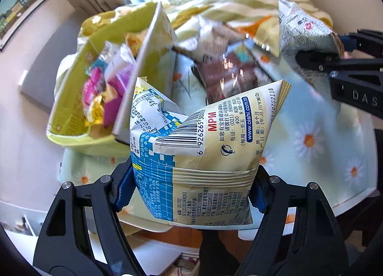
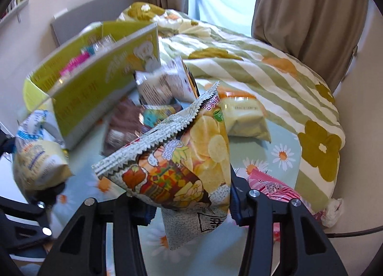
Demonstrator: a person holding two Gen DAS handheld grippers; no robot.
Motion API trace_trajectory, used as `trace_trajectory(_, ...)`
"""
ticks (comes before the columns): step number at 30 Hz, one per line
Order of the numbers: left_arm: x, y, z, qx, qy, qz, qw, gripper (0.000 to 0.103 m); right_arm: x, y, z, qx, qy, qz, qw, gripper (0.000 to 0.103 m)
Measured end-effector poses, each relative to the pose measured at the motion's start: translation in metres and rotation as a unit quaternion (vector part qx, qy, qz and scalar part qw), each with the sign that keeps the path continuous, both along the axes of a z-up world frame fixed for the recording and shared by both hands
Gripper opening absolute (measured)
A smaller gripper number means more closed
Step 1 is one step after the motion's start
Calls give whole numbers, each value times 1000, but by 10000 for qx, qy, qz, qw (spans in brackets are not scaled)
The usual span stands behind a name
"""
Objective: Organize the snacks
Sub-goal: 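Carry both bags over the box and open both tools to drop them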
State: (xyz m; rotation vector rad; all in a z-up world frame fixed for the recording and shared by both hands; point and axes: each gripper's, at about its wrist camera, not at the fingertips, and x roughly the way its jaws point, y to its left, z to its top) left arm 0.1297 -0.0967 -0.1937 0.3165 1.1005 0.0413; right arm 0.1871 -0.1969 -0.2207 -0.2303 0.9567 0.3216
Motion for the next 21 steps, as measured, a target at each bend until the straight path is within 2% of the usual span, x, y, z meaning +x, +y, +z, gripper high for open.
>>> trace_trajectory(6,2,21,56,-320,-490,44,9983,74,-8,13,47,342,-135,-62,9993,44)
trace_trajectory(10,9,48,86,-383,-762,81,9963,74,-9,30,73,537,-231,-61,9983,44)
trace_trajectory(16,26,109,109,-479,-929,204,9943,74,-5,77,107,819,-386,5,9959,44)
trace_trajectory(21,46,163,111,-532,-798,250,9951,74,6,131,121,1044,-359,131,9938,44)
